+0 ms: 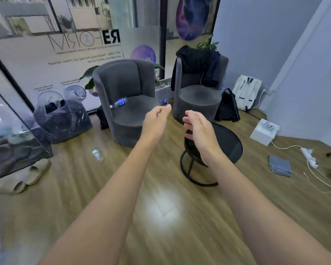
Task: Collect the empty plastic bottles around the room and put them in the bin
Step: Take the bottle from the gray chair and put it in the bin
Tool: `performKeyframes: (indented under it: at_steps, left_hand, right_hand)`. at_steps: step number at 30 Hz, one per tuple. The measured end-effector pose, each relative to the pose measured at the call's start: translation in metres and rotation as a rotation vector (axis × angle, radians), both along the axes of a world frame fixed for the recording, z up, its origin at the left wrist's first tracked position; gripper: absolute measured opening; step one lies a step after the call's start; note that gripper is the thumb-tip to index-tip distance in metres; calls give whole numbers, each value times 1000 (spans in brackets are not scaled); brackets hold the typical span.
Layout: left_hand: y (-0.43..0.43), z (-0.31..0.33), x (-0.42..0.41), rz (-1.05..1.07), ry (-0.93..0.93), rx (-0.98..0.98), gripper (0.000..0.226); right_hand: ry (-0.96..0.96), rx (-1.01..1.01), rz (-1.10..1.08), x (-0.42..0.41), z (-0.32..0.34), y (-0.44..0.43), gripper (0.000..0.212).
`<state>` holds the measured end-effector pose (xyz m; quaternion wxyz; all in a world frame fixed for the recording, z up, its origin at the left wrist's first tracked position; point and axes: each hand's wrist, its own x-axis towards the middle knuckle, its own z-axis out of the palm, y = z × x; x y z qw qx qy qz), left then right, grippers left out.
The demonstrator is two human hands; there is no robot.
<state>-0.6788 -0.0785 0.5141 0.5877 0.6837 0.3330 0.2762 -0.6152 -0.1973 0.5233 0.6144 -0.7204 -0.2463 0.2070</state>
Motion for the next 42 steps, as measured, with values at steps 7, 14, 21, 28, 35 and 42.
performKeyframes:
  at_steps: [7,14,21,28,35,42]
  left_hand:
    - [94,-24,155,-5,45,-26,36]
    - [198,-30,254,129,83,-73,44]
    - [334,-63,302,238,103,-98,32]
    - [476,-90,333,283,150,-138,28]
    - [612,-141,362,332,300,-184,20]
    - [738,-222,382,388,441,-222,18]
  right_hand:
    - [27,-6,-7,159,-27,97,16]
    - [21,-60,127,278,-32,223,32]
    - [33,-99,206,333,-53,365,22]
    - [87,-161,265,369,-79,504,29]
    - [126,-225,381,408,-136,646,33]
    - [9,-396,571,439,-206,777,44]
